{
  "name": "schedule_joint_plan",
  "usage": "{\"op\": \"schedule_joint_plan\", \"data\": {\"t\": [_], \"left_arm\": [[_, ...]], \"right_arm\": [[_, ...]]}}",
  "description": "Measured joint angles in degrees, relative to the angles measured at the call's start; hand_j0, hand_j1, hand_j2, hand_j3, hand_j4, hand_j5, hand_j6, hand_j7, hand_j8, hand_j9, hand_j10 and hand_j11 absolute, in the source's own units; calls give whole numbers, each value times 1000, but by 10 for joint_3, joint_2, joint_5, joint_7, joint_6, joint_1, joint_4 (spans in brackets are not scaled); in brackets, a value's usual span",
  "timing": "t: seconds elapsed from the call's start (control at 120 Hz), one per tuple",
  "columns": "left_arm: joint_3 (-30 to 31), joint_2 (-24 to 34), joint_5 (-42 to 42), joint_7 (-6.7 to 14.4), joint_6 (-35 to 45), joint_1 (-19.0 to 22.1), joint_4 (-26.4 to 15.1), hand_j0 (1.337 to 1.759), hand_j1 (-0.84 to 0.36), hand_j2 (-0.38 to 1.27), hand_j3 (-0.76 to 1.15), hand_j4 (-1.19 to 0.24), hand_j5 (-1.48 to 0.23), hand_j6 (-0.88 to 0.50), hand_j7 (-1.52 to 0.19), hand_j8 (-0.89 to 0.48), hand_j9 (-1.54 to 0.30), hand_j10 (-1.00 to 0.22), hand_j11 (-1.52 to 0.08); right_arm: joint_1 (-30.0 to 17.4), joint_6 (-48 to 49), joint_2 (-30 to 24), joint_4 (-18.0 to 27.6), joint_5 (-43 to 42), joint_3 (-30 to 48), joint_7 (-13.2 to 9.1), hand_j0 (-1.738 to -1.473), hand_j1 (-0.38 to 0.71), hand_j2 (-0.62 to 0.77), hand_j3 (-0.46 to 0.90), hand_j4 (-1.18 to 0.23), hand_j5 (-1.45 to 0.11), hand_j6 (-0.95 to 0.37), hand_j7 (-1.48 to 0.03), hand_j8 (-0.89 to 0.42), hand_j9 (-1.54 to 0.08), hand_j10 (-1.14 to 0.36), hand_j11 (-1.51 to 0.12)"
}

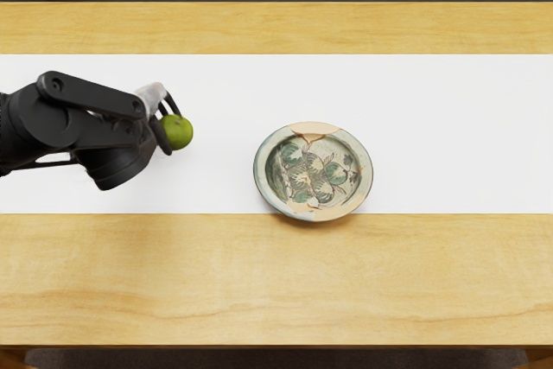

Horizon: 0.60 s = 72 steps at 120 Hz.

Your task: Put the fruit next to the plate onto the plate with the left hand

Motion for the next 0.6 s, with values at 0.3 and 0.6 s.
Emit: {"op": "schedule_joint_plan", "data": {"t": [0.3,0.6], "left_arm": [[-13,-45,-28,-1,0,-27,-4,1656,-224,225,0,-526,-801,-448,-802,-572,-803,-604,-804],[-24,-84,-53,0,1,-63,-5,1657,-277,307,0,-499,-807,-431,-790,-548,-799,-607,-799]], "right_arm": [[0,0,0,0,0,0,0,-1658,-349,0,0,0,0,0,0,0,0,0,0],[0,0,0,0,0,0,0,-1658,-349,0,0,0,0,0,0,0,0,0,0]]}}
